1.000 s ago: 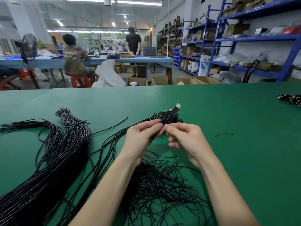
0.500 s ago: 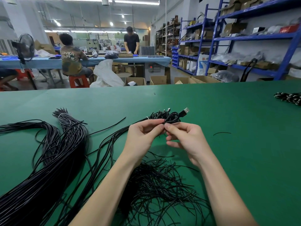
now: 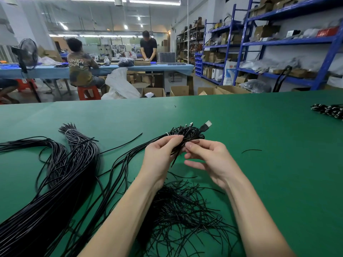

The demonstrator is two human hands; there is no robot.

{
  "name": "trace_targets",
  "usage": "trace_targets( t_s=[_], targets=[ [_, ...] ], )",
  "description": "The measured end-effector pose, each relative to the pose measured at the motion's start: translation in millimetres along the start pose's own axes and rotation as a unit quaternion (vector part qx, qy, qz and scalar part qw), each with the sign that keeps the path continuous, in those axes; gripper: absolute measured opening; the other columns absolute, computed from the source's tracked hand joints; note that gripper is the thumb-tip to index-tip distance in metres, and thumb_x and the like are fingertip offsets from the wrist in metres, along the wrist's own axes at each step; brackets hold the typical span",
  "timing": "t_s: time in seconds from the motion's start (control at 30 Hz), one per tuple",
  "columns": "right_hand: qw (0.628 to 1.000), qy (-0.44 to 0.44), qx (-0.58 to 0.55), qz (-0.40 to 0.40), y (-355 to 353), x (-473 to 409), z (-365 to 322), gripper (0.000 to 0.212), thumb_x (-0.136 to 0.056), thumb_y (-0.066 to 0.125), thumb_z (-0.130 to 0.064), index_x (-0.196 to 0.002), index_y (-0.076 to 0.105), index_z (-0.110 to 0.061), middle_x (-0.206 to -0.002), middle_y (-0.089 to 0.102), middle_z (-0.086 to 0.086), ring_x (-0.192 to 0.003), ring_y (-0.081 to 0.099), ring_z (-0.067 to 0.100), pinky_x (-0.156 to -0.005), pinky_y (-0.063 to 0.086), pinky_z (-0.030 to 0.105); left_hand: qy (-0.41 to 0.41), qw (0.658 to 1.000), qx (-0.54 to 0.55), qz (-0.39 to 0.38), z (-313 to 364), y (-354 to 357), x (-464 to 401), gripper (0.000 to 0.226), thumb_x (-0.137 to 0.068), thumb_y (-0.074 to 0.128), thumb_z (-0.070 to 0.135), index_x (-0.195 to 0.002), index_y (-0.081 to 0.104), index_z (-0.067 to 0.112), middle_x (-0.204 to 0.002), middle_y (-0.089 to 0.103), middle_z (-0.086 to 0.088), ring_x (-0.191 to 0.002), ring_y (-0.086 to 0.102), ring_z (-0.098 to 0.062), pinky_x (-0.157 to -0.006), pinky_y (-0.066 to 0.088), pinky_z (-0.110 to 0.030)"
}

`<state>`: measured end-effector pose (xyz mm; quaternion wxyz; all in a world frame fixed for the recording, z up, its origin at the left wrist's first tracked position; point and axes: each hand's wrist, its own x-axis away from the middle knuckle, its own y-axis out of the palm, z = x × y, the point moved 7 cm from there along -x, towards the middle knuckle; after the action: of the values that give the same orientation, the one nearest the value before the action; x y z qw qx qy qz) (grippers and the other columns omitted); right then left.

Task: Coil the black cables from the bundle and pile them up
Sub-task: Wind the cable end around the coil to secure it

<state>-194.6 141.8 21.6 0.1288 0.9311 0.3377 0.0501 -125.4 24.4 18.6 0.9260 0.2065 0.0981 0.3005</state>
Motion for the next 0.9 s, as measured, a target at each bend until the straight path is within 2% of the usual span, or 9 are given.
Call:
trace_targets(
  t_s=[0.13,0.23,0.33,0.4,0.53,0.63,0.7,0.8,0.9],
  targets=[
    [0.985,0.067,-0.161,-0.002,6.9,0.1,14.2,0.005,-0.087,0.070,-0.004,-0.091,0.072,-0.002,-0.075,0.072,0.007,-0.064,0.071,0.011,-0.058,0.059,0.022,-0.019,0.997,0.053,-0.044,-0.4,7.4,2.0,0.013,-0.094,0.062,0.004,-0.101,0.071,-0.001,-0.087,0.075,-0.009,-0.075,0.070,-0.011,-0.070,0.055,-0.016],
    [0.960,0.110,-0.258,-0.014,10.5,2.9,25.7,0.010,-0.073,0.073,-0.004,-0.082,0.078,-0.001,-0.075,0.072,0.009,-0.064,0.073,0.013,-0.055,0.059,0.021,-0.030,0.995,0.052,-0.074,-2.2,7.7,1.3,0.014,-0.093,0.061,0.005,-0.102,0.070,-0.001,-0.091,0.075,-0.009,-0.079,0.070,-0.012,-0.075,0.055,-0.017],
    [0.950,0.128,-0.283,-0.020,9.5,3.5,31.1,0.008,-0.070,0.071,-0.002,-0.072,0.080,-0.002,-0.074,0.072,0.009,-0.062,0.072,0.013,-0.053,0.059,0.020,-0.036,0.992,0.043,-0.115,-2.1,8.7,0.3,0.020,-0.088,0.064,0.009,-0.105,0.069,-0.002,-0.096,0.074,-0.011,-0.086,0.069,-0.015,-0.083,0.056,-0.019],
    [0.953,0.133,-0.270,-0.030,7.1,2.9,31.7,0.008,-0.071,0.071,-0.002,-0.076,0.078,-0.001,-0.074,0.070,0.009,-0.060,0.070,0.012,-0.052,0.058,0.019,-0.035,0.987,0.011,-0.156,0.4,7.6,-0.6,0.021,-0.086,0.066,0.013,-0.102,0.071,0.000,-0.101,0.074,-0.011,-0.092,0.068,-0.016,-0.087,0.054,-0.021],
    [0.986,0.088,-0.118,-0.079,-5.8,2.1,21.8,0.022,-0.072,0.069,-0.008,-0.093,0.073,-0.002,-0.076,0.070,0.007,-0.059,0.066,0.009,-0.045,0.051,0.015,-0.028,0.957,-0.107,-0.267,10.7,4.3,5.7,0.010,-0.087,0.068,0.012,-0.092,0.076,0.008,-0.093,0.072,-0.005,-0.085,0.063,-0.011,-0.083,0.048,-0.019],
    [0.984,0.030,0.112,-0.134,-8.2,2.7,5.1,0.006,-0.072,0.076,-0.020,-0.076,0.077,-0.016,-0.071,0.070,0.000,-0.057,0.058,0.006,-0.043,0.040,0.014,0.004,0.921,-0.255,-0.295,21.2,-1.7,9.7,0.009,-0.086,0.071,0.019,-0.090,0.078,0.015,-0.096,0.073,-0.008,-0.089,0.061,-0.015,-0.087,0.048,-0.026],
    [0.962,0.007,0.233,-0.139,-8.4,1.3,-4.3,0.006,-0.078,0.080,-0.021,-0.075,0.078,-0.017,-0.069,0.070,-0.002,-0.057,0.057,0.004,-0.046,0.039,0.015,0.030,0.886,-0.356,-0.297,26.6,-2.5,10.3,0.005,-0.087,0.075,0.022,-0.088,0.077,0.018,-0.097,0.074,-0.005,-0.094,0.064,-0.018,-0.095,0.048,-0.036],
    [0.912,-0.032,0.388,-0.128,-6.1,-0.8,-17.7,0.009,-0.083,0.084,-0.021,-0.076,0.079,-0.018,-0.063,0.068,-0.006,-0.054,0.054,0.002,-0.049,0.041,0.016,0.067,0.825,-0.487,-0.278,28.5,1.5,10.8,0.003,-0.087,0.077,0.026,-0.085,0.077,0.025,-0.091,0.074,0.008,-0.091,0.067,-0.016,-0.092,0.052,-0.040],
    [0.846,-0.073,0.520,-0.089,0.0,-2.8,-28.7,0.010,-0.080,0.083,-0.026,-0.071,0.078,-0.024,-0.057,0.066,-0.014,-0.052,0.052,-0.002,-0.057,0.043,0.016,0.090,0.797,-0.551,-0.229,26.8,6.0,11.4,0.005,-0.085,0.079,0.032,-0.081,0.078,0.029,-0.091,0.073,0.011,-0.090,0.068,-0.025,-0.088,0.054,-0.046]
  ],
)
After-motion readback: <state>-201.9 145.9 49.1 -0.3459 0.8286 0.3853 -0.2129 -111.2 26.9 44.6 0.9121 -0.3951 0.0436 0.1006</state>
